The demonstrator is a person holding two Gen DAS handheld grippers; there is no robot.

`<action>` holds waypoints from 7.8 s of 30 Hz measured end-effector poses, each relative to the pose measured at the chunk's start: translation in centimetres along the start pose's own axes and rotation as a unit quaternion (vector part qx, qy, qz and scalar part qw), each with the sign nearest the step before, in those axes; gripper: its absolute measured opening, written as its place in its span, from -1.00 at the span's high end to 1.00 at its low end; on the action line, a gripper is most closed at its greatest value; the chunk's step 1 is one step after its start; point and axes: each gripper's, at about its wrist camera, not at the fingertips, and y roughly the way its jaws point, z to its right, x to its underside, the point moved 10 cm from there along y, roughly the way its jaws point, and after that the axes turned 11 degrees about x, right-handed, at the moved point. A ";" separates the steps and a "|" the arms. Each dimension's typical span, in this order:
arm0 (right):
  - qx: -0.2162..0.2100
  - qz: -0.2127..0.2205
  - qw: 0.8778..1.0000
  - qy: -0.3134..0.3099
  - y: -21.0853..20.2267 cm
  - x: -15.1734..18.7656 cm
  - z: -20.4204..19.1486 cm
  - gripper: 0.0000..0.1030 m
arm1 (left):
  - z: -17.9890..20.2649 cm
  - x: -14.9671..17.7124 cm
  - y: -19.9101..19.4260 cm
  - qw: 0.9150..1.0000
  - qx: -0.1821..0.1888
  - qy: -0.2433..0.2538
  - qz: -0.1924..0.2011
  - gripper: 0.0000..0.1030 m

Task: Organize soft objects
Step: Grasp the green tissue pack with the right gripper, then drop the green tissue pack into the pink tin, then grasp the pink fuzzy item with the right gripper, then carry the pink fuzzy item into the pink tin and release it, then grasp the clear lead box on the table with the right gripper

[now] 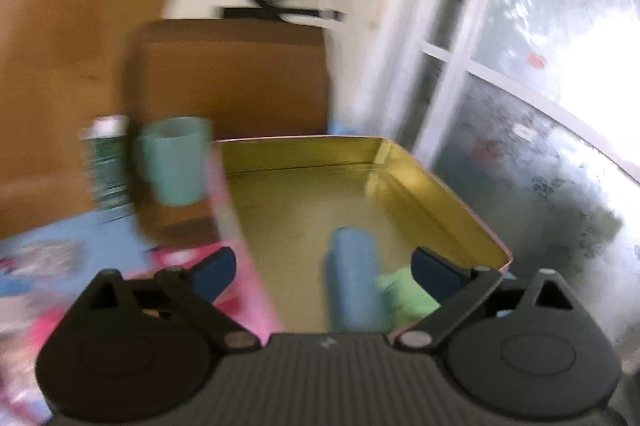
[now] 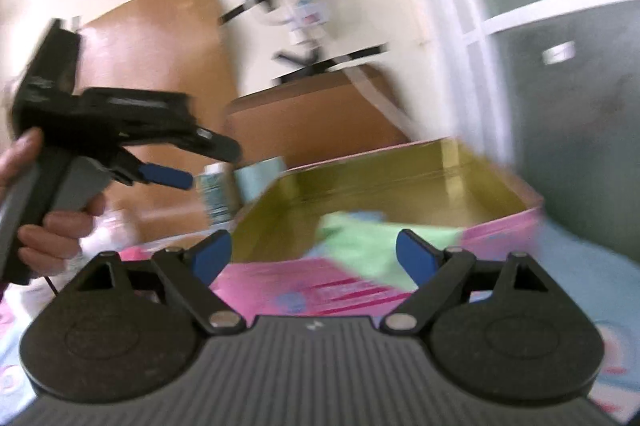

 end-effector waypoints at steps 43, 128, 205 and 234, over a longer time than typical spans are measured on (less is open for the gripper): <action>-0.291 -0.094 0.883 -0.357 6.7 5.4 -33.3 -0.13 | -19.9 22.0 -27.4 0.947 -0.059 -0.235 0.210 -0.87; -0.151 -0.096 0.912 -0.370 12.5 5.9 -25.7 0.23 | -16.8 19.8 -21.6 0.961 -0.046 -0.226 0.155 -0.85; -0.137 -0.199 0.953 -0.182 20.8 0.2 -29.6 -0.07 | -21.3 17.9 -19.0 0.966 -0.086 -0.160 0.185 -0.68; -0.062 -0.296 0.943 -0.136 26.0 3.8 -31.9 -0.82 | -21.5 18.6 -19.8 0.955 -0.034 -0.207 0.211 -0.85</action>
